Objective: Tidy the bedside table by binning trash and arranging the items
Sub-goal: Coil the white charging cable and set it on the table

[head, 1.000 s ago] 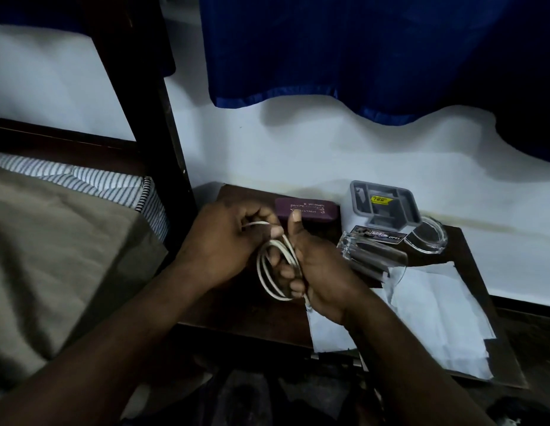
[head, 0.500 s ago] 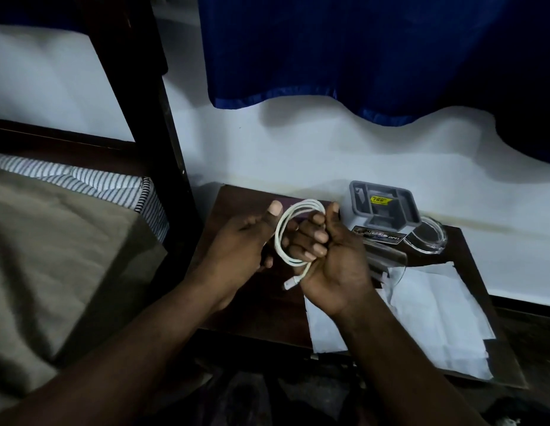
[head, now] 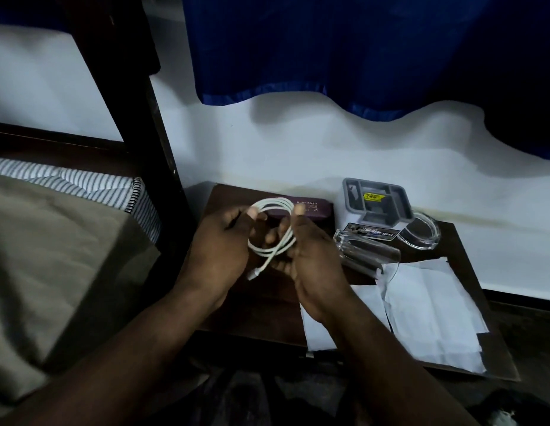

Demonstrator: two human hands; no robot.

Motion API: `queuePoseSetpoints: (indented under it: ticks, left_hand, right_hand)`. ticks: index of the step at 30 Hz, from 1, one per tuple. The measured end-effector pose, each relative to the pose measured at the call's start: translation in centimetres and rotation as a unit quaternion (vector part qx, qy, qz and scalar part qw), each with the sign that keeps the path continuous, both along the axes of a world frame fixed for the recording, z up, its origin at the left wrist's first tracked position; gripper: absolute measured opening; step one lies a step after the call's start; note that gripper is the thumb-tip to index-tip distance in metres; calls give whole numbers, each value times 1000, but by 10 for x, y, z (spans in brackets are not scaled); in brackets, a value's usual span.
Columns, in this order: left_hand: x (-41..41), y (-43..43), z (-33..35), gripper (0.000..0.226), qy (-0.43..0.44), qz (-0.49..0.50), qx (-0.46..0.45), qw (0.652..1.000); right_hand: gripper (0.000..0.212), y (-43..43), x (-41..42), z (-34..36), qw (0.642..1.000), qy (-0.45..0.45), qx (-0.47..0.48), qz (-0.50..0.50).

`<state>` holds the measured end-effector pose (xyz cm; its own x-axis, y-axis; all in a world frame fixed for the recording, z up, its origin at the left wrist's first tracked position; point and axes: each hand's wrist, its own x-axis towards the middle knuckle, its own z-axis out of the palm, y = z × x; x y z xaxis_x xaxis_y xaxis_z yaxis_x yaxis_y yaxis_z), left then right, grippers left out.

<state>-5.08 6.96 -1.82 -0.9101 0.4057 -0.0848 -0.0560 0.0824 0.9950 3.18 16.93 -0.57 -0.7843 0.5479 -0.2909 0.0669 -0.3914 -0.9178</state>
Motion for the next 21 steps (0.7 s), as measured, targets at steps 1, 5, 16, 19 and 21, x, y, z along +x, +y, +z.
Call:
queuePoseSetpoints:
  ticks: [1, 5, 16, 19, 21]
  left_hand:
    - [-1, -1, 0, 24, -3, 7, 4, 1000]
    - [-4, -3, 6, 29, -68, -10, 31, 997]
    - [-8, -5, 18, 28, -260, -132, 105, 951]
    - [-10, -6, 19, 33, -290, -136, 92, 943]
    - [-10, -9, 21, 28, -325, -131, 93, 932]
  right_hand:
    - [33, 2, 2, 1, 999, 5, 22, 40]
    - [20, 13, 8, 2, 991, -2, 96, 93]
    - [16, 33, 9, -4, 975, -17, 220, 9]
    - [14, 36, 8, -8, 962, -34, 272, -9]
    - [11, 38, 8, -11, 950, -45, 308, -13]
